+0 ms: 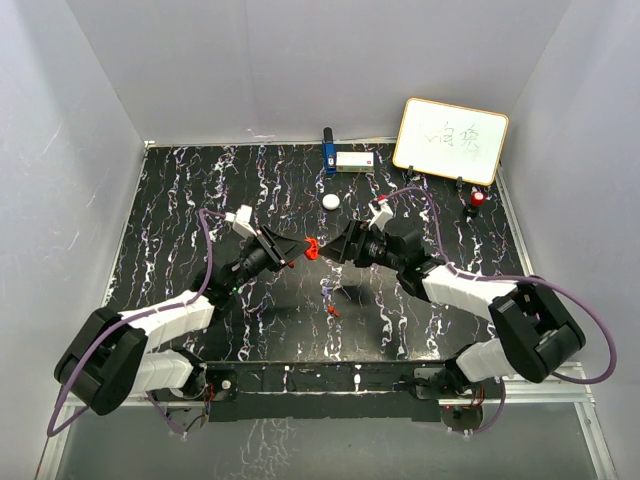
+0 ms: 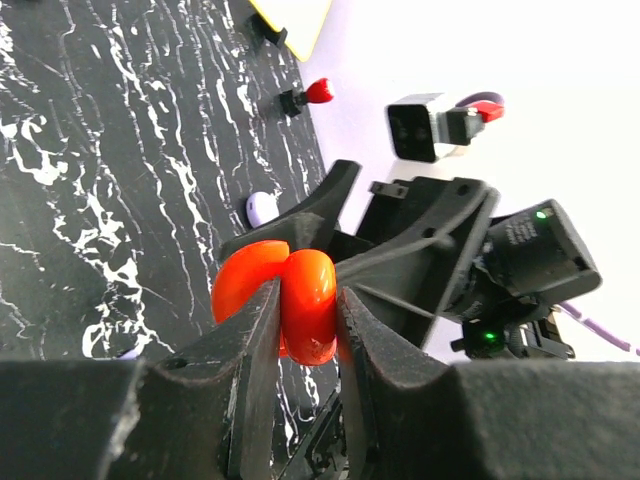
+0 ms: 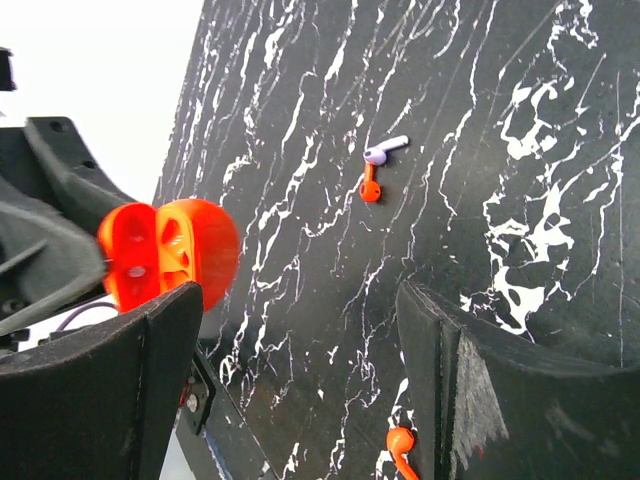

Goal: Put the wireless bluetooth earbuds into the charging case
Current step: Open the charging case, then pick up the earbud from the center of the board.

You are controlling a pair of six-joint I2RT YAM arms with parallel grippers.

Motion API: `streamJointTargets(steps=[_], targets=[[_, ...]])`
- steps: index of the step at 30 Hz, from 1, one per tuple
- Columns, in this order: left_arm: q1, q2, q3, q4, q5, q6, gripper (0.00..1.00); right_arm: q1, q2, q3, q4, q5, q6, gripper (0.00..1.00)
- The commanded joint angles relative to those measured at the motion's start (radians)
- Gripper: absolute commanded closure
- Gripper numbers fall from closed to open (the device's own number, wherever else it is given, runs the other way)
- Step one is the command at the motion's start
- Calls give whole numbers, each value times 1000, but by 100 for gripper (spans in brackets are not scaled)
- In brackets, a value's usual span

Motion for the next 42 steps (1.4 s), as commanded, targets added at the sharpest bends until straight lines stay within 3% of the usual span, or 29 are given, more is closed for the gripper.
streamJointTargets(steps=[1, 7, 14, 21, 31, 42], targets=[[-5, -32, 6, 85, 40, -35, 100, 5, 26, 43, 28, 13, -15, 24], [-4, -12, 1, 127, 45, -56, 100, 4, 30, 51, 15, 23, -22, 24], [96, -139, 8, -87, 18, -21, 100, 12, -6, 96, -226, 140, -152, 26], [172, -186, -28, -144, 60, -36, 100, 160, 52, 236, -445, 378, -315, 33], [201, -173, -56, -111, 116, -62, 100, 286, 81, 263, -570, 494, -372, 53], [219, -177, -70, -124, 133, -56, 100, 439, 64, 275, -748, 598, -387, 54]])
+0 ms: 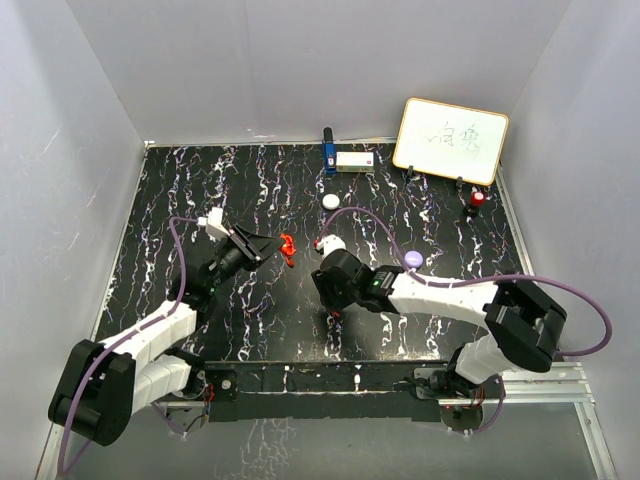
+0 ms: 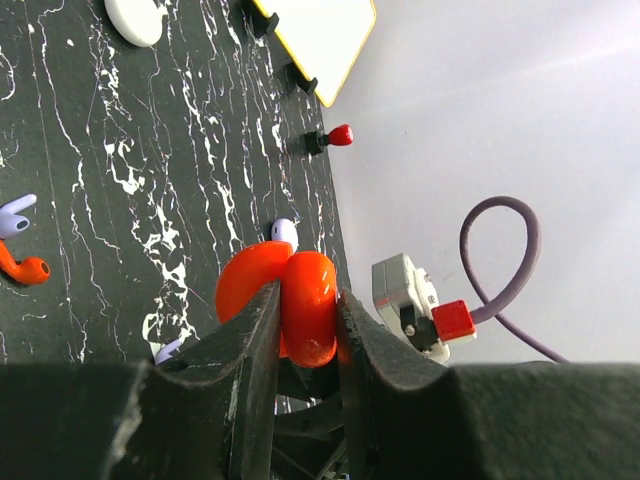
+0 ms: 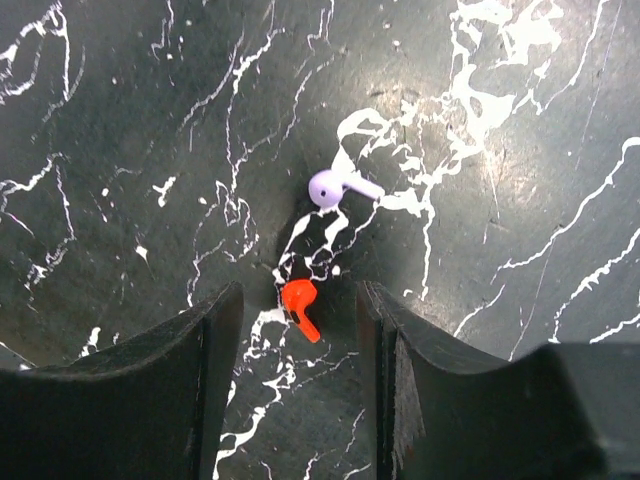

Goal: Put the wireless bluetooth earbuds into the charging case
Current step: Pick up the earbud from the center of the board.

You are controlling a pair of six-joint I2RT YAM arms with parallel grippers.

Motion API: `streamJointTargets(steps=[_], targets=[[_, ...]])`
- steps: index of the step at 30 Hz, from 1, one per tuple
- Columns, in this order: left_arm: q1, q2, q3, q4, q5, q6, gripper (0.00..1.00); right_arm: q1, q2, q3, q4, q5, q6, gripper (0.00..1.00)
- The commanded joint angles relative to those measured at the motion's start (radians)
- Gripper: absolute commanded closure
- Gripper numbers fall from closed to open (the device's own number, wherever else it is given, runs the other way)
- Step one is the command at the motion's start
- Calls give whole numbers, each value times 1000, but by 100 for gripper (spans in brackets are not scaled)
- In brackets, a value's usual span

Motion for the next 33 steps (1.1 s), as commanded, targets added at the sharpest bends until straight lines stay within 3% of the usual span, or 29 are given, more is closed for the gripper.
streamJointTargets(steps=[1, 6, 33], targets=[[12, -14, -9, -6, 34, -5, 100, 24, -22, 38, -44, 69, -15, 54], [18, -8, -1, -25, 44, 1, 100, 43, 4, 38, -49, 80, -19, 59], [41, -9, -27, -17, 57, -5, 100, 76, 95, 44, -8, 58, -24, 64]])
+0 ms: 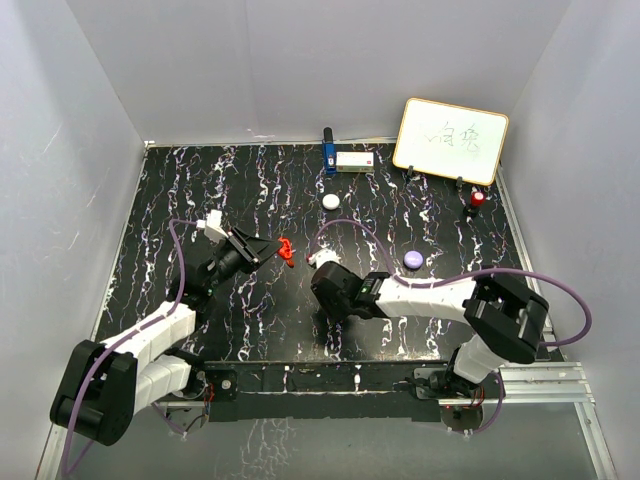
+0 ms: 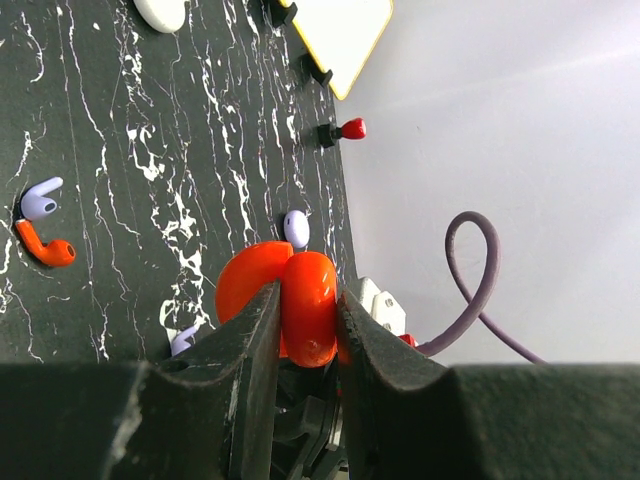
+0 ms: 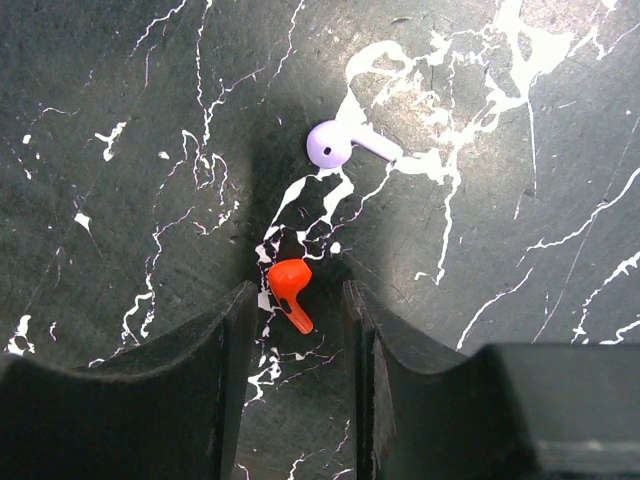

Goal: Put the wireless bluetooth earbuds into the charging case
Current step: Pick up the earbud from the center of the board.

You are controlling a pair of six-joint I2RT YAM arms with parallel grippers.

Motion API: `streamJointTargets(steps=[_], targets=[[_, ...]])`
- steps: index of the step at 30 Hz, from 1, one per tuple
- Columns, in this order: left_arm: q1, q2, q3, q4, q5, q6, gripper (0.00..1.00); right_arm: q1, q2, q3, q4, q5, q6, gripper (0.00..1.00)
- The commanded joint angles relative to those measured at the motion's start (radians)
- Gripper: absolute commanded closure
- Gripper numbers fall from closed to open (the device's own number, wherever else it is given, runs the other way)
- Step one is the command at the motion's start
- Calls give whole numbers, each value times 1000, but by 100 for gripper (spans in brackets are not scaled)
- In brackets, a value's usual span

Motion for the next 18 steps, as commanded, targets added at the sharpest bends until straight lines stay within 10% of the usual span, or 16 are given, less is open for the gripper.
streamJointTargets(steps=[1, 18], targets=[[12, -11, -13, 6, 23, -5, 100, 8, 9, 42, 48, 12, -1, 64], [24, -15, -24, 12, 33, -11, 100, 15, 48, 40, 72, -1, 8, 71]])
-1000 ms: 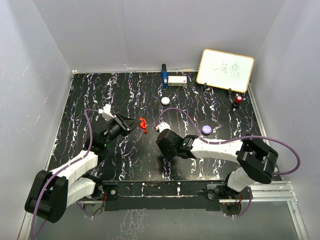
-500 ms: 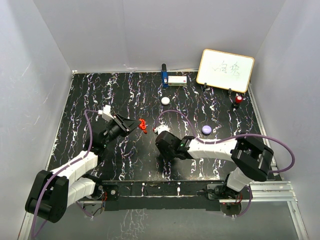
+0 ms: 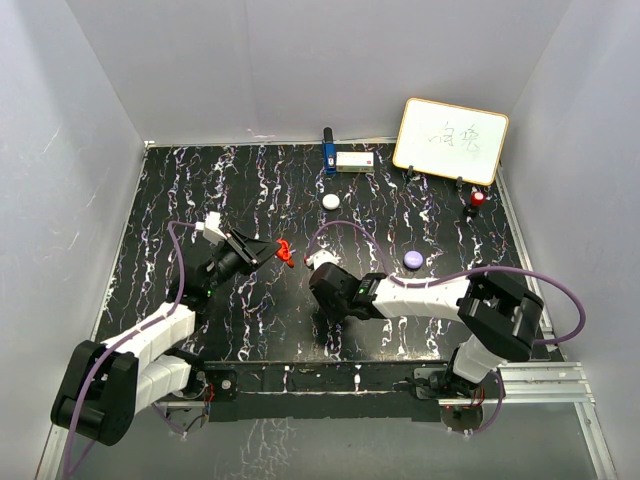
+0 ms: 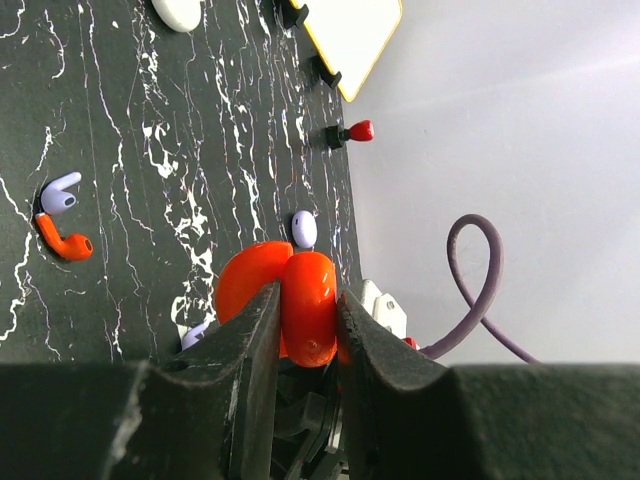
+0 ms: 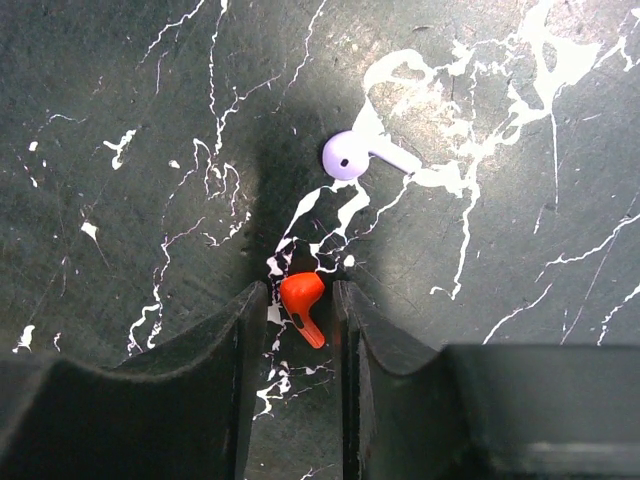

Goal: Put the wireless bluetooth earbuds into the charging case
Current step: Pick up the earbud from the center of the board.

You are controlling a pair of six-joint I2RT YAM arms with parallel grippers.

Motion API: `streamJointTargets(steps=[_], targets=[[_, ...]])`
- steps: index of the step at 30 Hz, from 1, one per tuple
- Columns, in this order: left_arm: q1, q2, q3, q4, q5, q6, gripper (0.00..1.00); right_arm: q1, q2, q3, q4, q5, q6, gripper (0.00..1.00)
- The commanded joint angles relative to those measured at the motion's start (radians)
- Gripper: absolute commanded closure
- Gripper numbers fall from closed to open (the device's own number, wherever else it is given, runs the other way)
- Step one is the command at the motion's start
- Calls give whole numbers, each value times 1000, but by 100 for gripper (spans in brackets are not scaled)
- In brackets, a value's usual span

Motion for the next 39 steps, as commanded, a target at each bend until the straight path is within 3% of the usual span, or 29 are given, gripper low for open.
streamJointTargets(steps=[1, 17, 24, 34, 39], targets=[[9, -17, -8, 11, 28, -9, 100, 6, 18, 39, 44, 6, 7, 71], [17, -18, -10, 10, 44, -11, 100, 7, -15, 47, 16, 50, 15, 91], [17, 24, 4, 33, 101, -13, 100, -4, -110, 76, 53, 70, -13, 93], [17, 214, 19, 276, 297, -123, 100, -255, -365, -8, 385, -249, 14, 98], [17, 268, 50, 336, 378, -156, 100, -331, -409, -30, 483, -325, 17, 100]])
